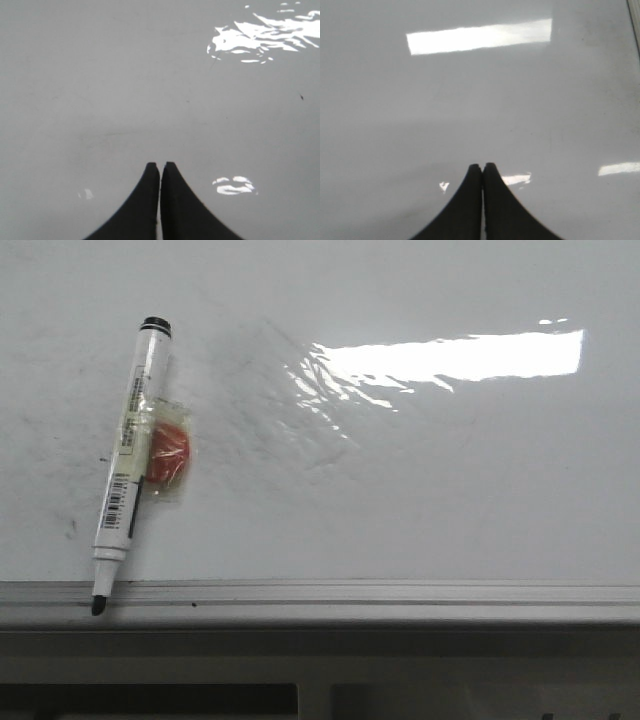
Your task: Write number 8 on whiteboard
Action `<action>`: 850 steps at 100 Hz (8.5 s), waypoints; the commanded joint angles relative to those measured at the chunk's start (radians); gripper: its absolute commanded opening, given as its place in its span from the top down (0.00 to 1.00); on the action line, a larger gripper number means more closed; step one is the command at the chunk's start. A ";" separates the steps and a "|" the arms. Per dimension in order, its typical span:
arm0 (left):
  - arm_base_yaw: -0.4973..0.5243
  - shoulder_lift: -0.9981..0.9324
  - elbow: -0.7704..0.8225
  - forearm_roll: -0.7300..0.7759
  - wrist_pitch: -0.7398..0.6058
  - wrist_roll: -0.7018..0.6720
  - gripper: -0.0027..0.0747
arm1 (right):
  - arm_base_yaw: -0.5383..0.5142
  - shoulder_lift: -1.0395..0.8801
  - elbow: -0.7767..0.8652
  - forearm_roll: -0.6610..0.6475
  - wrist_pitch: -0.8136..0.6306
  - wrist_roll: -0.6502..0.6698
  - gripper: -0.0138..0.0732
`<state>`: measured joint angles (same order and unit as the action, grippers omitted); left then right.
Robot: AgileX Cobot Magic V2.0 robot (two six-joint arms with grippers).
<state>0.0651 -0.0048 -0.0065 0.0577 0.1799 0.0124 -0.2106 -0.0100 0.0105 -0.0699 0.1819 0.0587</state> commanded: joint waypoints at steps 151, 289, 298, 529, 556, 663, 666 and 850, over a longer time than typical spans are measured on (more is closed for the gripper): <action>-0.087 0.092 -0.175 -0.171 -0.147 -0.004 0.42 | 0.128 0.095 -0.247 0.106 0.184 0.002 0.91; -0.942 1.075 -0.331 -0.312 -0.516 -0.004 0.66 | 0.189 0.104 -0.241 0.110 0.184 0.002 0.91; -0.931 1.081 -0.331 -0.312 -0.514 -0.004 0.79 | 0.289 0.130 -0.243 0.139 0.174 0.002 0.91; -0.920 0.597 -0.331 0.124 -0.388 -0.012 0.65 | 1.036 1.026 -0.984 0.209 0.182 -0.111 0.91; -0.920 0.577 -0.331 0.117 -0.355 -0.012 0.65 | 0.938 1.098 -1.109 0.209 0.274 -0.093 0.91; -0.920 0.577 -0.331 0.092 -0.359 -0.012 0.65 | 0.985 1.184 -1.138 -0.139 0.389 0.150 0.91; -0.920 0.577 -0.331 0.092 -0.359 -0.012 0.65 | 0.985 1.182 -1.138 -0.142 0.370 0.152 0.91; -0.926 0.974 -0.331 0.158 -0.655 -0.152 0.99 | 1.174 1.207 -1.138 0.053 0.391 0.152 0.45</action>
<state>-0.8568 0.9794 -0.3069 0.3011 -0.4334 -0.0807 0.9635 1.2168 -1.0964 -0.0151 0.6230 0.2175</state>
